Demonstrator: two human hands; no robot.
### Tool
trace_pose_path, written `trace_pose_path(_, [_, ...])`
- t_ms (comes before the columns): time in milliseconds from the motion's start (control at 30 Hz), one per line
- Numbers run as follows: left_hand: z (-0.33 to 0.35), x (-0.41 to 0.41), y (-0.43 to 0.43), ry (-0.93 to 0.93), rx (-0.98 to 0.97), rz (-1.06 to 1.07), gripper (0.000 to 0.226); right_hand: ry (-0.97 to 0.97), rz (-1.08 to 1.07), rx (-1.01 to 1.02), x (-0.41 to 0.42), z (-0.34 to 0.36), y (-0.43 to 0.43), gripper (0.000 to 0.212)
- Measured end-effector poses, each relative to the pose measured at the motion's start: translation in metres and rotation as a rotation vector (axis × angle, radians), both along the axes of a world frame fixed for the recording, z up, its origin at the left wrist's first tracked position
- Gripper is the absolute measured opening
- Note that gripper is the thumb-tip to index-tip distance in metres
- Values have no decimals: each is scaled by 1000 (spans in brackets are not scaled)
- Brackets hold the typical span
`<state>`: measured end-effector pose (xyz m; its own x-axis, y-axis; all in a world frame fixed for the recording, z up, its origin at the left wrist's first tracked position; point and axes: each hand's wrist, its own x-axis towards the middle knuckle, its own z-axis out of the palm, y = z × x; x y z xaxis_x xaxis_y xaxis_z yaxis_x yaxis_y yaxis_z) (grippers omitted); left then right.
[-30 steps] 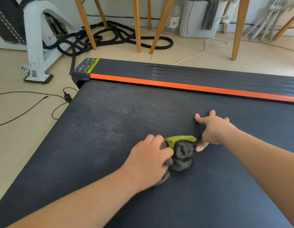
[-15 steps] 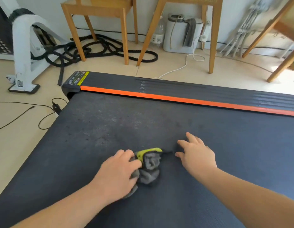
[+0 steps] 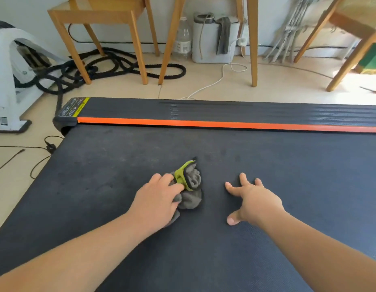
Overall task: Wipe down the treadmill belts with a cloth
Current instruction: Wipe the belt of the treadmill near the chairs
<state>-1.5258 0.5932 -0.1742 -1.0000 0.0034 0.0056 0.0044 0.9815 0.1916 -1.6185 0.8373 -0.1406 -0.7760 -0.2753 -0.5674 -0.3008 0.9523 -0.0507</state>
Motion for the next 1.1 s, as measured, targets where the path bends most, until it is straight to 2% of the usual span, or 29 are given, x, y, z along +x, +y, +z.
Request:
trace_pose_path(200, [-6, -138, 50, 28, 48, 271, 26, -95, -12, -5, -8, -5, 1, 109])
trace_pose_path(267, [-8, -159, 92, 23, 112, 135, 26, -117, -15, -26, -9, -5, 3, 107])
trace_pose_path(333, [-8, -162, 126, -16, 178, -148, 27, -125, -29, -68, -10, -6, 4, 102])
trace_pose_path(400, [1, -166, 128, -71, 196, -351, 30, -106, -24, -89, -9, -7, 5, 101])
trace_pose_path(433, [5, -171, 116, -83, 155, -369, 32, -107, -17, -79, -8, -7, 6, 104])
trace_pose_path(467, [7, -176, 101, -80, 88, -325, 31, -114, -11, -64, -8, -6, 6, 106])
trace_pose_path(533, [6, -181, 58, -48, -34, -68, 26, -138, -14, -42, -7, -6, 6, 108])
trace_pose_path(600, [6, -166, 33, -23, 5, 223, 23, -156, -14, -31, -7, -5, 4, 108])
trace_pose_path(633, [8, -155, 40, -28, 55, 271, 24, -149, -17, -36, -7, -3, 3, 107])
trace_pose_path(667, [11, -145, 57, -35, 128, 230, 26, -131, -41, -52, -5, 0, 3, 105])
trace_pose_path(767, [15, -110, 117, -115, 266, -63, 32, 19, -153, -164, 5, 0, 8, 78])
trace_pose_path(800, [20, -103, 125, -151, 298, -103, 34, 42, -196, -215, 10, -3, 12, 71])
trace_pose_path(833, [29, -100, 122, -193, 355, -98, 40, 35, -240, -273, 14, -6, 19, 67])
trace_pose_path(900, [57, -92, 102, -318, 591, -17, 52, 47, -331, -441, 21, -10, 35, 50])
trace_pose_path(933, [70, -87, 86, -356, 697, 41, 54, 110, -361, -524, 22, -10, 43, 38])
trace_pose_path(967, [78, -82, 67, -336, 710, 92, 56, 215, -368, -569, 22, -5, 48, 29])
trace_pose_path(1000, [83, -76, 45, -295, 598, 142, 58, 342, -358, -579, 20, 0, 51, 24])
trace_pose_path(1033, [83, -69, 22, -294, 394, 184, 63, 474, -315, -572, 17, 6, 49, 24])
trace_pose_path(1100, [72, -46, -19, -459, 49, 288, 91, 626, -135, -565, 12, 14, 34, 44])
